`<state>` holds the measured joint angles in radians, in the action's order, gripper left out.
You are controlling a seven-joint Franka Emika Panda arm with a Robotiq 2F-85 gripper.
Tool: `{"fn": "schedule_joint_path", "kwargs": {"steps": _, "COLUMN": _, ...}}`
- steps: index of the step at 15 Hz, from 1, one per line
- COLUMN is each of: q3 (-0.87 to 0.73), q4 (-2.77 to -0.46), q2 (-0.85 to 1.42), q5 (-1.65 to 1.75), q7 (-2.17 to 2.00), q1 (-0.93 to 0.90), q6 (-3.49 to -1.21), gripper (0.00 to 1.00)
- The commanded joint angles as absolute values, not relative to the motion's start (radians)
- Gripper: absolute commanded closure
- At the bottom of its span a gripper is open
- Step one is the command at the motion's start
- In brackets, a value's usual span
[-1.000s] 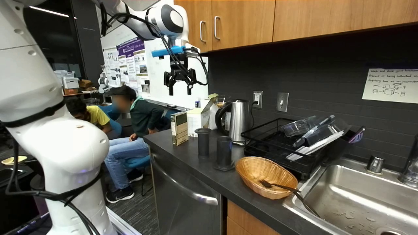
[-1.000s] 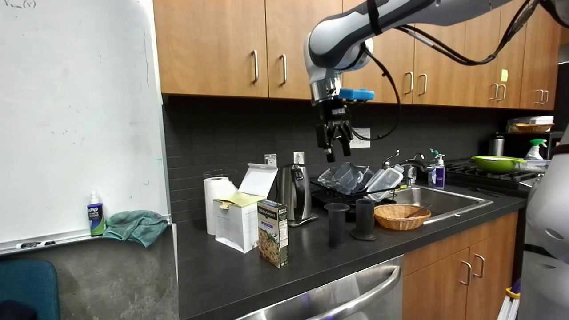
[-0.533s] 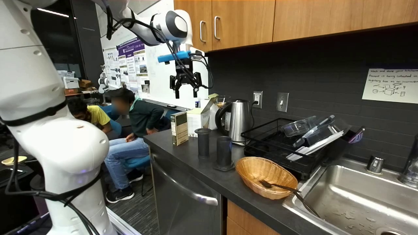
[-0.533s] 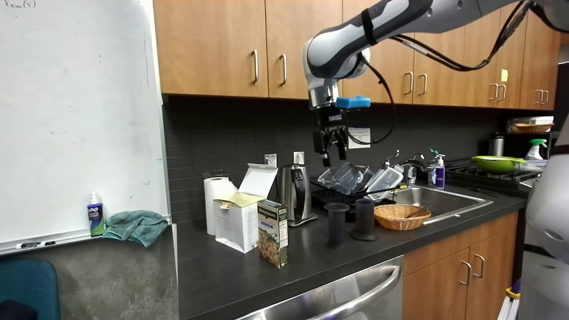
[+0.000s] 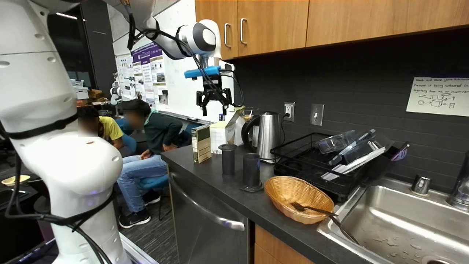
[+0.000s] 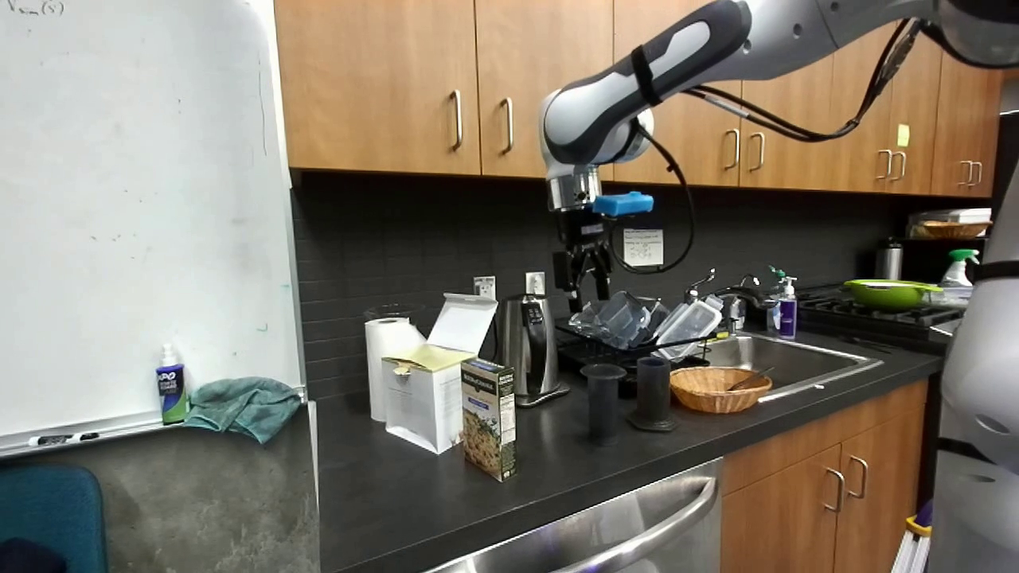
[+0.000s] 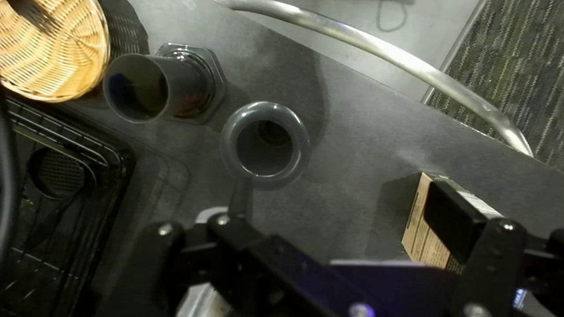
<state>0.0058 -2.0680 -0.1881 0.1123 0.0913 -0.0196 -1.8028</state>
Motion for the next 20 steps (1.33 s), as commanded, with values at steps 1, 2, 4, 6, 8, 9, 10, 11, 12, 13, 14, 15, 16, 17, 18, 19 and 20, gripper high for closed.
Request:
{"fn": "schedule_joint_path", "kwargs": {"steps": 1, "q3": 0.000, "q4": -2.080, "q2": -0.165, "q5": 0.108, "q7": 0.123, "q1": -0.018, "q6": -1.841, "gripper": 0.00}}
{"fn": "schedule_joint_path", "kwargs": {"steps": 2, "q3": 0.000, "q4": -2.082, "q2": -0.157, "q5": 0.109, "q7": 0.130, "q1": -0.018, "q6": -1.845, "gripper": 0.00}}
{"fn": "schedule_joint_path", "kwargs": {"steps": 4, "q3": -0.001, "q4": -2.087, "q2": -0.145, "q5": 0.100, "q7": 0.147, "q1": -0.018, "q6": -1.859, "gripper": 0.00}}
{"fn": "schedule_joint_path", "kwargs": {"steps": 6, "q3": -0.001, "q4": -2.089, "q2": -0.134, "q5": 0.101, "q7": 0.155, "q1": -0.017, "q6": -1.870, "gripper": 0.00}}
{"fn": "schedule_joint_path", "kwargs": {"steps": 8, "q3": -0.002, "q4": -2.098, "q2": -0.131, "q5": 0.100, "q7": 0.159, "q1": -0.016, "q6": -1.879, "gripper": 0.00}}
{"fn": "schedule_joint_path", "kwargs": {"steps": 9, "q3": -0.002, "q4": -2.103, "q2": -0.129, "q5": 0.101, "q7": 0.159, "q1": -0.016, "q6": -1.883, "gripper": 0.00}}
{"fn": "schedule_joint_path", "kwargs": {"steps": 10, "q3": -0.003, "q4": -2.107, "q2": -0.126, "q5": 0.100, "q7": 0.162, "q1": -0.016, "q6": -1.887, "gripper": 0.00}}
{"fn": "schedule_joint_path", "kwargs": {"steps": 11, "q3": -0.004, "q4": -2.112, "q2": -0.122, "q5": 0.098, "q7": 0.165, "q1": -0.014, "q6": -1.891, "gripper": 0.00}}
{"fn": "schedule_joint_path", "kwargs": {"steps": 12, "q3": -0.006, "q4": -2.115, "q2": -0.118, "q5": 0.097, "q7": 0.167, "q1": -0.013, "q6": -1.895, "gripper": 0.00}}
{"fn": "schedule_joint_path", "kwargs": {"steps": 13, "q3": -0.008, "q4": -2.120, "q2": -0.115, "q5": 0.097, "q7": 0.169, "q1": -0.012, "q6": -1.901, "gripper": 0.00}}
{"fn": "schedule_joint_path", "kwargs": {"steps": 14, "q3": -0.011, "q4": -2.123, "q2": -0.109, "q5": 0.094, "q7": 0.174, "q1": -0.011, "q6": -1.905, "gripper": 0.00}}
{"fn": "schedule_joint_path", "kwargs": {"steps": 15, "q3": -0.014, "q4": -2.127, "q2": -0.105, "q5": 0.094, "q7": 0.177, "q1": -0.009, "q6": -1.908, "gripper": 0.00}}
{"fn": "schedule_joint_path", "kwargs": {"steps": 16, "q3": -0.017, "q4": -2.130, "q2": -0.099, "q5": 0.096, "q7": 0.177, "q1": -0.007, "q6": -1.913, "gripper": 0.00}}
{"fn": "schedule_joint_path", "kwargs": {"steps": 17, "q3": -0.019, "q4": -2.130, "q2": -0.094, "q5": 0.096, "q7": 0.178, "q1": -0.004, "q6": -1.913, "gripper": 0.00}}
{"fn": "schedule_joint_path", "kwargs": {"steps": 18, "q3": -0.021, "q4": -2.131, "q2": -0.087, "q5": 0.093, "q7": 0.183, "q1": -0.002, "q6": -1.917, "gripper": 0.00}}
{"fn": "schedule_joint_path", "kwargs": {"steps": 19, "q3": -0.022, "q4": -2.131, "q2": -0.082, "q5": 0.090, "q7": 0.187, "q1": -0.001, "q6": -1.919, "gripper": 0.00}}
{"fn": "schedule_joint_path", "kwargs": {"steps": 20, "q3": -0.023, "q4": -2.131, "q2": -0.076, "q5": 0.090, "q7": 0.193, "q1": 0.000, "q6": -1.922, "gripper": 0.00}}
